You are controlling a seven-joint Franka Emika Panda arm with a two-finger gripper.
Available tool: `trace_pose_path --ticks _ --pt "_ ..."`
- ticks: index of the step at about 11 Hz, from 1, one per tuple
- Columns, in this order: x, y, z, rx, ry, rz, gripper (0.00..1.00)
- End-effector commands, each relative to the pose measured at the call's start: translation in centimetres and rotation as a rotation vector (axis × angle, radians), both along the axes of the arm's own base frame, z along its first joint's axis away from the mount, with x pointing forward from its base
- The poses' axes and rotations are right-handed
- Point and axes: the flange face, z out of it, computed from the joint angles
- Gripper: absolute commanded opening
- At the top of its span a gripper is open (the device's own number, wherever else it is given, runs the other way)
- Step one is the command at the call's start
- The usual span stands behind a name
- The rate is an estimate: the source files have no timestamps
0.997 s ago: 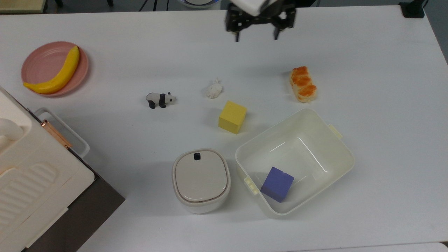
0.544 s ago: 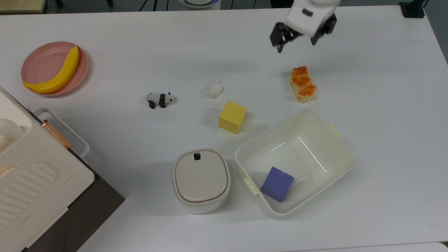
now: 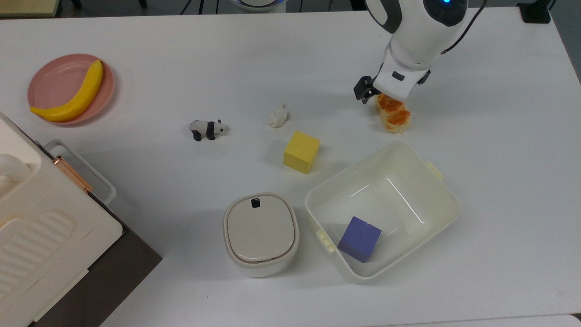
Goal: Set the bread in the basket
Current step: 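Close the gripper on the orange bread roll and lift it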
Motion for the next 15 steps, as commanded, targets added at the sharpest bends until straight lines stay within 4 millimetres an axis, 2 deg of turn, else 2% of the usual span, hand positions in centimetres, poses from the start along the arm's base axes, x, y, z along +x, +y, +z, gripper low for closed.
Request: trace_pose_path --ticks 1,3,5,6,7,9,10,11,15 --pt "-0.3 1.4 -1.4 0.004 -0.026 0.016 1.0" --pt "-1.0 3.0 -2.3 -0.008 -0.027 0.018 1.0" --pt "-0.9 3.0 -3.7 -0.06 -0.042 0.015 1.0" --pt "-0.9 3.0 -3.8 -0.063 -0.043 0.024 0.77" --pt "-0.9 3.0 -3.8 -0.063 -0.043 0.024 0.49" --pt "-0.8 2.8 -3.7 -0.065 -0.04 0.022 0.1" --pt "-0.7 2.8 -3.2 -0.064 -0.044 0.016 0.05" --pt "-0.8 2.5 -1.6 -0.062 -0.05 0.011 0.04" --pt "0.2 1.9 6.0 -0.05 -0.088 -0.004 0.04"
